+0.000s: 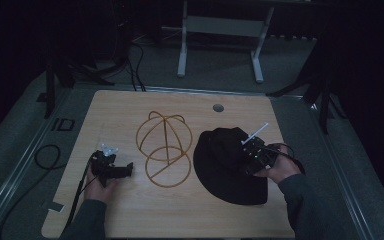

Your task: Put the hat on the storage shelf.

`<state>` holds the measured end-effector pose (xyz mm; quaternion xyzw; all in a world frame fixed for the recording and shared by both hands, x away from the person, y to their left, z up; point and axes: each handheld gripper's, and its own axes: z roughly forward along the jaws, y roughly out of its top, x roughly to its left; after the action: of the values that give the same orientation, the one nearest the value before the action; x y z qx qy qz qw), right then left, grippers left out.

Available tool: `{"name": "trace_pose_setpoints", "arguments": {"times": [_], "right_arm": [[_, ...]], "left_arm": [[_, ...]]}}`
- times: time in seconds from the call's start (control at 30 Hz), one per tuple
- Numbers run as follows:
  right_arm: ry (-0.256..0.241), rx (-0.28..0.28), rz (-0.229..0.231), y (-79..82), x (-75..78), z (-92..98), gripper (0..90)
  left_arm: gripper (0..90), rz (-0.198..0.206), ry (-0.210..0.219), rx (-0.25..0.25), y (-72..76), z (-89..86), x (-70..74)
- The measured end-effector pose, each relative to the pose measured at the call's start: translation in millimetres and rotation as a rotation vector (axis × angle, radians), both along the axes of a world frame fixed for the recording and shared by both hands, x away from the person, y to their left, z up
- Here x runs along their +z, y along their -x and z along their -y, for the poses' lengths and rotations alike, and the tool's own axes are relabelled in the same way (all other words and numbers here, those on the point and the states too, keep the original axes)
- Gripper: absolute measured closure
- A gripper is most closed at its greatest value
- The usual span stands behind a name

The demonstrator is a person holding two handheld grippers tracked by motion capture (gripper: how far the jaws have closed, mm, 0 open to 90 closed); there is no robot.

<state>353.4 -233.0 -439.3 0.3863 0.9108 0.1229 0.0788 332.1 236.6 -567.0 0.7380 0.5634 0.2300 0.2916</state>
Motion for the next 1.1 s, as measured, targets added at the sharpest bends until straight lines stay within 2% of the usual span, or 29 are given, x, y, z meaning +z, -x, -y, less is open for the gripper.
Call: {"name": "trace_pose_setpoints", "arguments": {"times": [0.17,0.27,0.37,0.57,0.67,0.9,0.93,0.97,1.1], "right_arm": [[0.032,-0.001,-0.043,-12.0,-4.9,-1.7,29.4],[0.032,-0.003,-0.067,-16.7,-6.6,-2.4,33.1],[0.034,0.023,-0.103,-19.3,-7.7,-4.6,41.1],[0.048,0.033,-0.137,-23.6,-10.0,-8.8,45.5],[0.047,0.046,-0.162,-25.0,-12.1,-9.3,53.9],[0.044,0.072,-0.186,-25.3,-11.7,-9.1,73.5],[0.044,0.072,-0.186,-25.3,-11.7,-9.1,73.5],[0.032,0.08,-0.188,-25.5,-10.3,-8.1,79.7],[0.016,0.085,-0.186,-26.4,-7.4,-6.0,84.6]], "left_arm": [[1.9,0.0,0.0,0.0,0.0,0.0,0.0],[1.9,-0.002,-0.002,-0.002,0.0,-0.2,0.1],[1.9,-0.002,-0.002,-0.002,0.1,-0.2,0.1],[1.8,-0.001,-0.002,-0.002,0.0,-0.1,0.1],[1.8,-0.001,-0.002,-0.003,0.0,-0.2,0.1],[1.8,-0.002,-0.002,-0.002,0.0,-0.2,0.1],[1.8,-0.002,-0.002,-0.002,0.0,-0.2,0.1],[1.8,-0.001,-0.001,-0.001,0.0,-0.1,0.1],[1.8,-0.001,-0.002,-0.001,0.0,-0.1,0.1]]}}
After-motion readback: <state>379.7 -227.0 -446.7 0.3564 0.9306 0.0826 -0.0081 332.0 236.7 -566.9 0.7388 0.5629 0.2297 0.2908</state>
